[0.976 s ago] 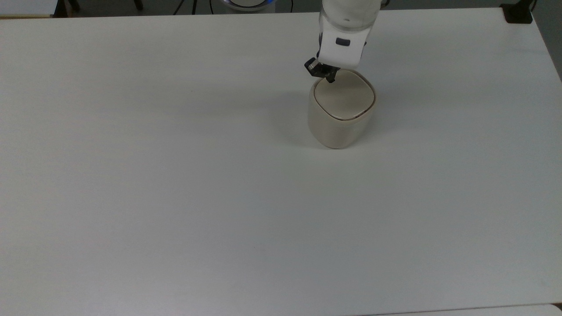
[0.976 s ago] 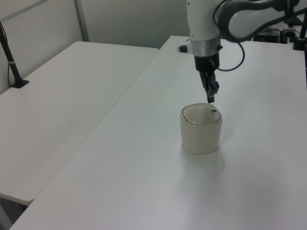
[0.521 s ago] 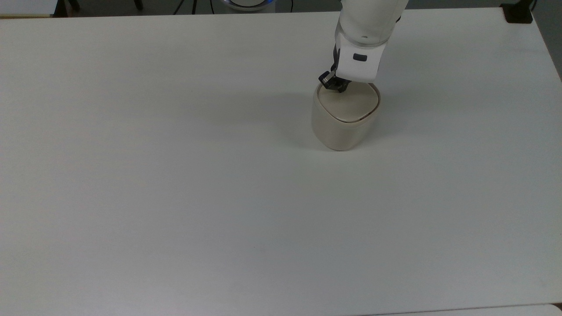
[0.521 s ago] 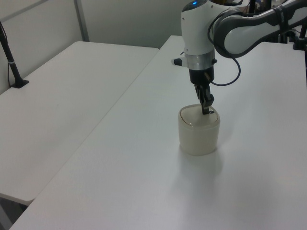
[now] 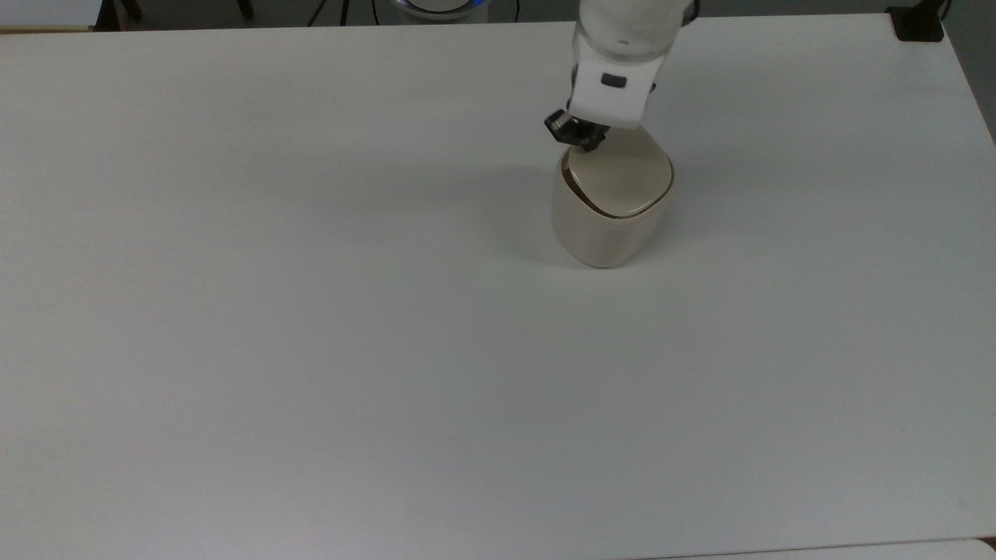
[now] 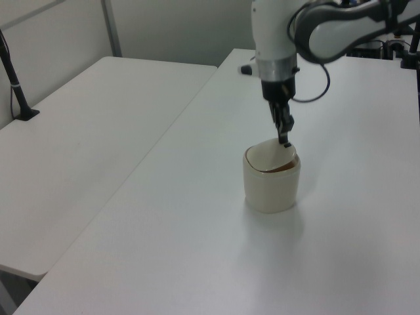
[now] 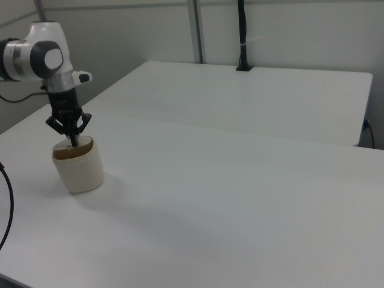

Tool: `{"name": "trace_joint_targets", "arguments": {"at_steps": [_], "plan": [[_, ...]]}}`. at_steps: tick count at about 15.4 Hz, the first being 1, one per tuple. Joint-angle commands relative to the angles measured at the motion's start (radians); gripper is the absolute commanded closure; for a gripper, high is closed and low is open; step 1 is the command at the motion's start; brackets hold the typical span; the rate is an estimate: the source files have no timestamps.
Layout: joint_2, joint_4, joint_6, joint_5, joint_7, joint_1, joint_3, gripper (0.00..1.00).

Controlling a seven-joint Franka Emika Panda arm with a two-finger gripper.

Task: Open the trash bin

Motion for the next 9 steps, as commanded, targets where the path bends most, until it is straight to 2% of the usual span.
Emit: {"name": "trace_joint_targets", "arguments": {"at_steps": [1, 4, 5, 6, 9], "plan": [[-0.103, -0.015, -0.085, -0.002, 0.012, -0.064, -0.008, 0.96], [-0.163, -0.012, -0.164, -0.002, 0.016, -0.173, -0.014, 0.64], [-0.178, -0.011, -0.184, -0.002, 0.022, -0.202, -0.03, 0.44], [-0.197, -0.011, -0.187, 0.0, 0.041, -0.247, -0.034, 0.0], [-0.224, -0.009, -0.187, -0.002, 0.093, -0.352, -0.03, 0.0]]}}
